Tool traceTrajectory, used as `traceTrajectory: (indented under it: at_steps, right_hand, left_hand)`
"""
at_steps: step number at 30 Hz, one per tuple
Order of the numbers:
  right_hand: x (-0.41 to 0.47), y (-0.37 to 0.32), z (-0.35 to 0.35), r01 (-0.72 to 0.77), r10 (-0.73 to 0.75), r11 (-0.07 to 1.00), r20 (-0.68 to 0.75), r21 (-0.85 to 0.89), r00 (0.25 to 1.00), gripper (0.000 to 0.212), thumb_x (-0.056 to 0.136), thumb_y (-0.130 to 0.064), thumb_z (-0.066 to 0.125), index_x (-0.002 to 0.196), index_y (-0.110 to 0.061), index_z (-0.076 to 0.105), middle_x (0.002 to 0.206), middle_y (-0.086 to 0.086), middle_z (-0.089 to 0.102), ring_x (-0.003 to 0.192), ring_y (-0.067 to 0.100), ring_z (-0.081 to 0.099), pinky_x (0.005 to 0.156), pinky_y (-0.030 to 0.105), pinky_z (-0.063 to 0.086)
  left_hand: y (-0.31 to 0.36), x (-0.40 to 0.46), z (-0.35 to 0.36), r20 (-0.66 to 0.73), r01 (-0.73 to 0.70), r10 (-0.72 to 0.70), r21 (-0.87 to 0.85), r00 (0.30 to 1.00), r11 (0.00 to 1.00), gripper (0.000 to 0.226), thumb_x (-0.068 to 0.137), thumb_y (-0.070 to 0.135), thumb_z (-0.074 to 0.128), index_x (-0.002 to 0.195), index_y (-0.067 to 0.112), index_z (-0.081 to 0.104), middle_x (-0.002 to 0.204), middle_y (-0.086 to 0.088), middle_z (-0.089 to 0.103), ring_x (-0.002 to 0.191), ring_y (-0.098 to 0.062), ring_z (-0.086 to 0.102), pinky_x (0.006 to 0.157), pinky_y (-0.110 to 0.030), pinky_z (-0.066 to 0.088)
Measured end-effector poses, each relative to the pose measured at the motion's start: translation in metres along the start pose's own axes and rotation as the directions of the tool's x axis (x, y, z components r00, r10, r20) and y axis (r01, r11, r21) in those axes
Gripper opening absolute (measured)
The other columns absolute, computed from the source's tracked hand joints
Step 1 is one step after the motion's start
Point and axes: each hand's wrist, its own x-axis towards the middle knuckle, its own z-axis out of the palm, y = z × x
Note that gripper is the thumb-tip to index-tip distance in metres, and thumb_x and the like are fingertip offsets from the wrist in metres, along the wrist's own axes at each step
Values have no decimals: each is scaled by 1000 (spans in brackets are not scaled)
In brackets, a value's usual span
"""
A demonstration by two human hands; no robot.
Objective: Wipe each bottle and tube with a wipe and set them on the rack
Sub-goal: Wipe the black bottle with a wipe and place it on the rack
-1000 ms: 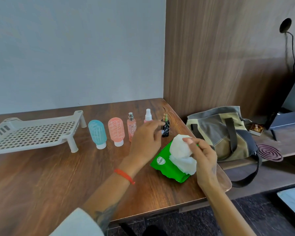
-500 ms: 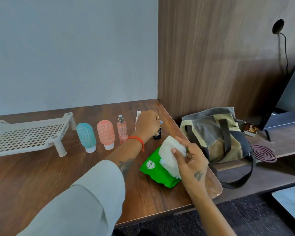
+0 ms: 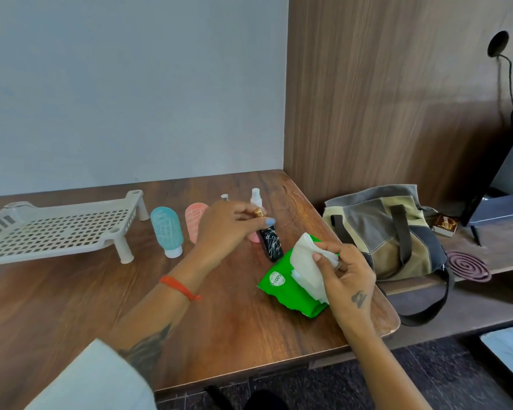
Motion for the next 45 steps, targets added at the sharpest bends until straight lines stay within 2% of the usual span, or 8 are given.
traceTrajectory:
  at_steps: [4,10,16,20,27,32,39,45]
  right_hand:
    - [-3,-2,1,-5,5,1000,14,-24,1000,17,80,-34,55,90,-25,65,89,-15,64,75,5,58,62,26,46]
    - [-8,-21,4,82,-78,988,38,-132,996,6,84,-20,53,88,-21,58,68,-2,56,62,1,52,51,10,35]
    - [-7,-53,27,195,-194,976,21,-97,981,17,85,-12,52,93,-15,67,77,-8,62,66,6,53,49,14,34]
    - [-1,-72,63,247,-248,969,79,25,966,20,84,-3,56,94,-10,72,95,-8,67,87,-5,59,67,10,44]
    - [-6,-65,106,300,-302,953,137,42,943,24,80,-10,55,95,-4,74,100,10,69,95,4,59,84,10,46]
    - [-20,-50,108,279,-271,960,153,-36,950,23,82,-18,59,95,-8,74,99,5,71,93,10,64,83,18,51]
    - [-19,-55,105,273,-261,946,89,-175,961,18,82,-15,56,96,-9,66,92,1,69,84,6,60,71,13,46]
    - [-24,-53,107,452,-396,871,267,-193,878,21,81,-1,62,98,-7,72,94,8,67,84,18,61,72,23,51]
  left_hand:
    - [-22,-24,-32,-5,111,-112,-132,994,985,15,65,22,83,77,21,75,72,10,73,68,2,64,62,-8,46]
    - [-48,-39,-57,64,215,-206,-209,976,954,21,68,15,81,88,8,75,86,-3,74,67,6,62,59,-5,44]
    - [-59,-34,-61,104,251,-231,-267,967,930,20,66,18,82,83,11,74,86,-6,72,79,-11,63,82,-31,52]
    - [-60,-27,-64,144,251,-219,-261,965,932,20,66,19,80,82,9,72,84,-10,69,81,-19,62,87,-42,52]
    - [-71,-10,-69,211,235,-185,-243,960,941,7,79,10,72,83,8,68,84,-10,66,82,-20,61,77,-31,52]
    - [-83,-4,-67,220,212,-150,-295,964,932,8,82,6,68,76,11,64,71,-1,62,67,-8,59,62,-17,49]
    - [-90,-4,-67,211,190,-113,-393,971,900,10,66,28,75,67,21,68,72,-2,63,78,-21,54,75,-38,43]
    - [-91,-8,-69,208,155,-69,-429,976,890,18,68,29,74,76,15,68,88,-16,63,85,-26,57,81,-39,47]
